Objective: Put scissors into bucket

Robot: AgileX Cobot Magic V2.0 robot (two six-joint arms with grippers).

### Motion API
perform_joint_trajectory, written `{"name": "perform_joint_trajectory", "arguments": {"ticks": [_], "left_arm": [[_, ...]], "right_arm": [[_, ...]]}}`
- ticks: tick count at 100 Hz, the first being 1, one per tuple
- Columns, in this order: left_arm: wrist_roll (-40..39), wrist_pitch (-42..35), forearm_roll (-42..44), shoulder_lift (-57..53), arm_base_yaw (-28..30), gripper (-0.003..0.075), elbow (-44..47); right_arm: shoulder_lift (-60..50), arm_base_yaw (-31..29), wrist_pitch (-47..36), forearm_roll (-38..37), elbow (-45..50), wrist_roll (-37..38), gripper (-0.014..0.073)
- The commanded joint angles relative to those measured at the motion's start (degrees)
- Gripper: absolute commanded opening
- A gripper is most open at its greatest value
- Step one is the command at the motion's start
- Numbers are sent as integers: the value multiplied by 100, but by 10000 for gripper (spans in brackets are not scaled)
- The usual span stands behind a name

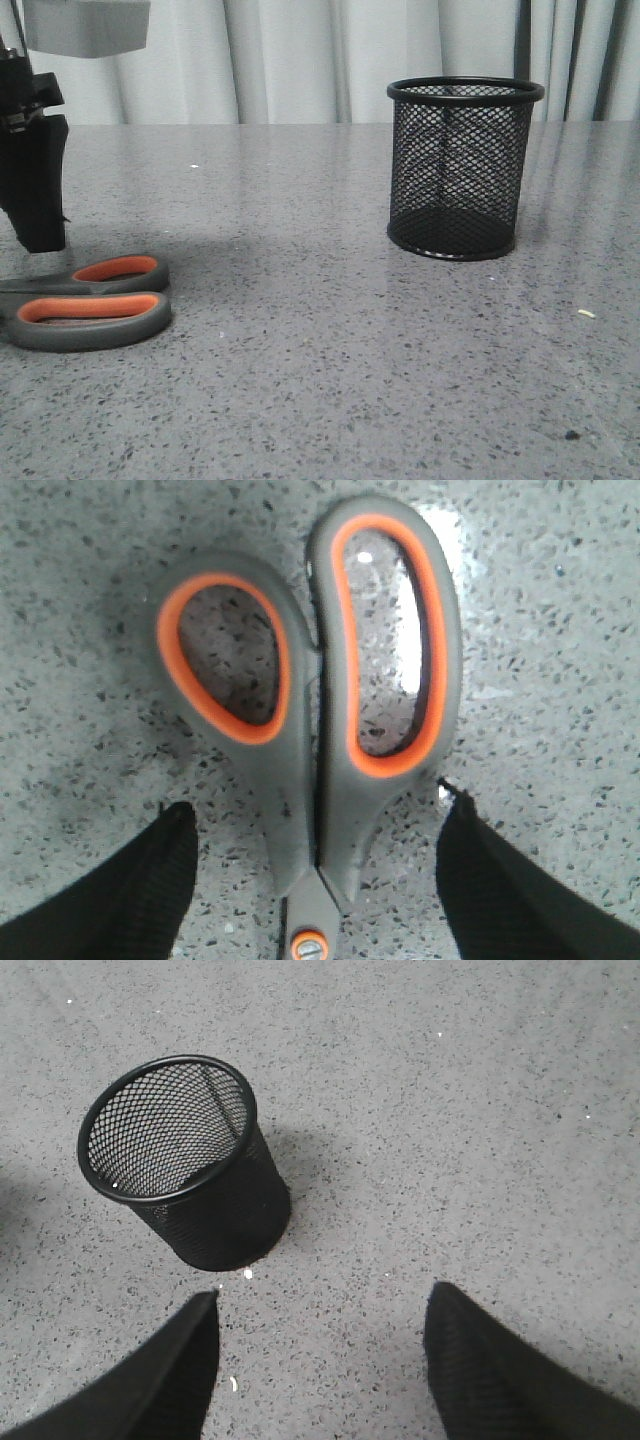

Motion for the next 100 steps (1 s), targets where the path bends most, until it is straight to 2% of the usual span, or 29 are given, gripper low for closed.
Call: {"name": "perform_joint_trajectory", "arguments": {"ticks": [1,44,85,92,100], "left_arm": [[9,-27,-151,-137,-47,474,-130],[9,172,-138,161,-47,474,-119],[9,201,-118,262,-47,473,-119],[9,282,-118,262,-47,452,-119],[9,336,-118,262,-47,380,-119]], "right_arm": [[25,17,-313,80,-197,-54,405],[25,276,-324,80,-197,-56,405],[25,282,-324,80,-197,-66,405],[25,282,-324,80,-197,-66,405],[25,282,-324,80,-197,-66,405]]}}
